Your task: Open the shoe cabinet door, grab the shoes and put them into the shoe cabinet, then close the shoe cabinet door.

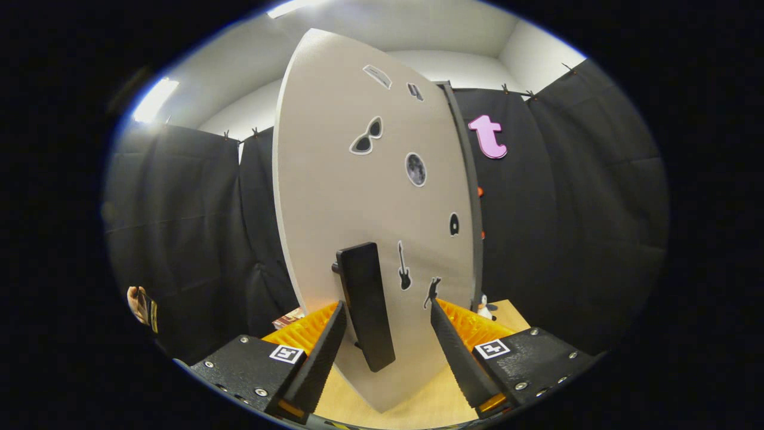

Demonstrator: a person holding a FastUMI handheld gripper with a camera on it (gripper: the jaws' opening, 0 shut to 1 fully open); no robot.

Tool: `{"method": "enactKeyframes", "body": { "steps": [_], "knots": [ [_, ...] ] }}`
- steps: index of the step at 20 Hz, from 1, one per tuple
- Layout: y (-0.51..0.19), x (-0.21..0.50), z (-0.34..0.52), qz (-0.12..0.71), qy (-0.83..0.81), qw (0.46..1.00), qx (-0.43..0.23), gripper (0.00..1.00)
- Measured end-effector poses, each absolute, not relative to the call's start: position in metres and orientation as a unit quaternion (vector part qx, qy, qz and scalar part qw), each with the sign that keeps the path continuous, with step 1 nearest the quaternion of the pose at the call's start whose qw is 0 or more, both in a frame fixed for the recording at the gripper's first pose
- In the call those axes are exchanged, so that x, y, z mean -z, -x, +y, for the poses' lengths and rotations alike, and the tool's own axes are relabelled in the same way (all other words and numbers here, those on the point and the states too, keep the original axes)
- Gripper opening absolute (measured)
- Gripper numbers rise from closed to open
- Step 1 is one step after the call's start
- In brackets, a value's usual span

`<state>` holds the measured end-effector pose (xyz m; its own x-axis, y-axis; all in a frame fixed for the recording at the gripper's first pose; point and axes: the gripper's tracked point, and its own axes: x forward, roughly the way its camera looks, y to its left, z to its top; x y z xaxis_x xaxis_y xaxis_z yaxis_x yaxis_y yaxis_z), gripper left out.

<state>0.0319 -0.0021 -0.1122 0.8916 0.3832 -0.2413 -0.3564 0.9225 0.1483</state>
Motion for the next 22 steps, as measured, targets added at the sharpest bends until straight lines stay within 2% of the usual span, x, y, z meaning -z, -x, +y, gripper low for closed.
{"method": "enactKeyframes", "body": {
  "steps": [9, 22],
  "knots": [
    [-0.088, 0.135, 0.088, 0.148, -0.064, 0.961, -0.227, 0.92],
    [-0.138, 0.144, 0.14, 0.137, -0.044, 0.968, -0.207, 0.93]
  ]
}}
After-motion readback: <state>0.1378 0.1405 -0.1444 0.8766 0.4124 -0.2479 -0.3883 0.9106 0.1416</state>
